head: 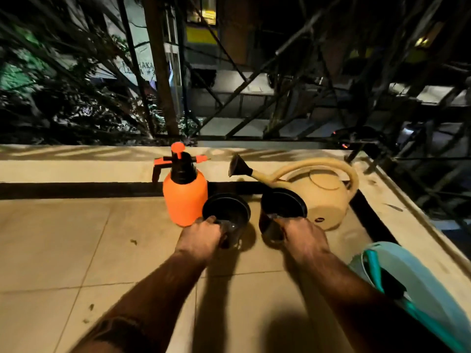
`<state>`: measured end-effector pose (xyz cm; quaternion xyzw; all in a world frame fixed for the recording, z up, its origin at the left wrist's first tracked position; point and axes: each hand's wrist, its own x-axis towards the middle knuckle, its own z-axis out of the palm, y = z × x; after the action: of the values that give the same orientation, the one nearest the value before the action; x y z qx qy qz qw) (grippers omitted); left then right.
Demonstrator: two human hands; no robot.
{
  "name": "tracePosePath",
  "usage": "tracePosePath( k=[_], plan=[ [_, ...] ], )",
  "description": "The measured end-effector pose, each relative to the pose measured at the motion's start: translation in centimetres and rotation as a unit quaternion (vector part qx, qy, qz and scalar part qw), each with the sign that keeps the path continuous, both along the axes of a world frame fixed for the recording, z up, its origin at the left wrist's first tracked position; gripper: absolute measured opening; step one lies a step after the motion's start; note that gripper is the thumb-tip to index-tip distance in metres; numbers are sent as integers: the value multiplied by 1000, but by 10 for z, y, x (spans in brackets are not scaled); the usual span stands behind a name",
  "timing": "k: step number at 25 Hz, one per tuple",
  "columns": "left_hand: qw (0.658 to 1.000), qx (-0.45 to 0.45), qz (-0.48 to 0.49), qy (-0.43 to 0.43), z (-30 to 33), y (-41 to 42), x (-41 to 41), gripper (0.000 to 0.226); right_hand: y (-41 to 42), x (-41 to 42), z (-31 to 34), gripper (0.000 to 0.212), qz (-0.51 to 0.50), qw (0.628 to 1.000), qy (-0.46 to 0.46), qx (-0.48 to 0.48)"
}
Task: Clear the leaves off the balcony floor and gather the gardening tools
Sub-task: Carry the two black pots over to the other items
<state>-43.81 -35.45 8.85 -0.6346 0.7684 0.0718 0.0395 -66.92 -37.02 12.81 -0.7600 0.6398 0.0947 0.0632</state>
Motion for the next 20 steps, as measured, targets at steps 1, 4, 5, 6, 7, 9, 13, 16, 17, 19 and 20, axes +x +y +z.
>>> tracePosePath(
  k=[1,4,5,6,7,9,13,16,17,19,20],
  plan=[
    [1000,5,2,1,-16,-3,0,51,-3,-1,-16,45,0,1000,-6,-8],
    [1000,21,12,-12,-50,-7,3,44,-8,2,-53,54,-15,1000,-17,-20],
    [999,26,17,-18,-56,-7,5,41,-9,4,-60,55,-15,1000,-17,-18],
    [999,30,22,-22,-61,-7,8,38,-10,5,-67,56,-15,1000,-16,-19],
    [999,30,28,-24,-66,-6,9,37,-10,6,-71,57,-15,1000,-15,-22],
    [999,24,34,-32,-72,-4,9,35,-12,8,-79,57,-15,999,-7,-35],
    [998,36,40,-31,-82,-11,4,40,-13,11,-94,59,-38,998,-30,-33],
    [997,53,50,-30,-86,-14,3,47,-12,12,-106,59,-61,997,-36,5],
    [997,57,52,-32,-88,-13,3,48,-12,13,-110,58,-73,996,-47,22],
    [997,58,54,-26,-90,-13,3,50,-13,16,-115,57,-98,991,-74,47],
    [997,54,55,-18,-91,-12,5,51,-12,18,-115,59,-102,990,-81,46]
  ],
)
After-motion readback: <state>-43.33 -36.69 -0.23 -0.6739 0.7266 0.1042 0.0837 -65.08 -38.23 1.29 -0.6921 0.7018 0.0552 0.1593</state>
